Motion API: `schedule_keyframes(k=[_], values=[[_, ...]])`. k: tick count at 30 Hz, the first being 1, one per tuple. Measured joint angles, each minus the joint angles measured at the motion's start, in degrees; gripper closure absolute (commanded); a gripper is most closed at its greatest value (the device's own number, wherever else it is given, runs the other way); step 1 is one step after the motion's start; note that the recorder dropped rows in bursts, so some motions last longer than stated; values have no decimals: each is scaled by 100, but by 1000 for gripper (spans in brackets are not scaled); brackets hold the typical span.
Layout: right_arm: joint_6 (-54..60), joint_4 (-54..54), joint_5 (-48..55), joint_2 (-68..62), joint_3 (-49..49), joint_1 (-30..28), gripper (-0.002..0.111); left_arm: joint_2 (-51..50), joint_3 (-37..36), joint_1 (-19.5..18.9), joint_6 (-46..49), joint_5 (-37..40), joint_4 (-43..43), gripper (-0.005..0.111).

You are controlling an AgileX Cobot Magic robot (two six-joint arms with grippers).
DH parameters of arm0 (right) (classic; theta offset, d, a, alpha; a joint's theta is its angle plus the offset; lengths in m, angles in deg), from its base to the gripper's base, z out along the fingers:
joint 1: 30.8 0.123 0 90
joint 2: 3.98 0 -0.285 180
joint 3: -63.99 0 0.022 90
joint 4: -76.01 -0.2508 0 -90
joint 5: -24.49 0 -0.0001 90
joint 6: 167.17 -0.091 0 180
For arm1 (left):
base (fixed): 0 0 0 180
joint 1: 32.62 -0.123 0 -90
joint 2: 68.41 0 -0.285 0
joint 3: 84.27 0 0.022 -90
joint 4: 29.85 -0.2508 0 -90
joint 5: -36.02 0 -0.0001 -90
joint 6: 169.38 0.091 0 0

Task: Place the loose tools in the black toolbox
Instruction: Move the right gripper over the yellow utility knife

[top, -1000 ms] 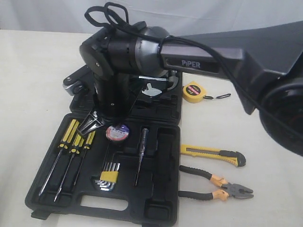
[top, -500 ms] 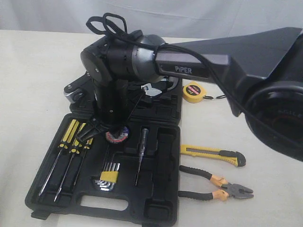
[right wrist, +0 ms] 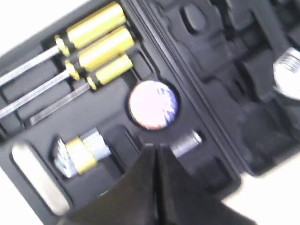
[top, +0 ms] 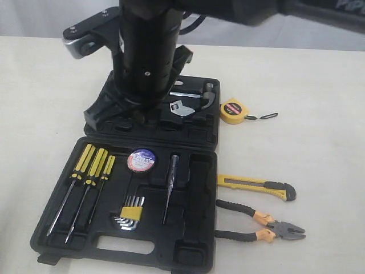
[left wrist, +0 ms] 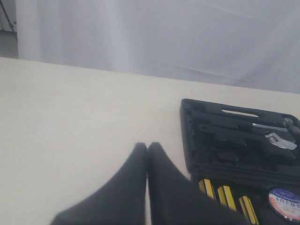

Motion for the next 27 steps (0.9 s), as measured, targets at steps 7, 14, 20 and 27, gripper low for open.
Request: schedule_keyframes(k=[7, 14, 20, 27], values=[[292, 276, 22, 1690, 1690, 0, 109, 0, 0, 0, 0, 0, 0, 107], [-206, 1047, 104, 3542, 4087, 0, 109, 0, 0, 0, 0, 0, 0, 107], [-1520, 1144, -542, 3390, 4833, -446, 109, 0, 0, 0, 0, 0, 0, 107], [-1684, 501, -2160, 2559, 5595, -1704, 109, 0, 0, 0, 0, 0, 0, 107]])
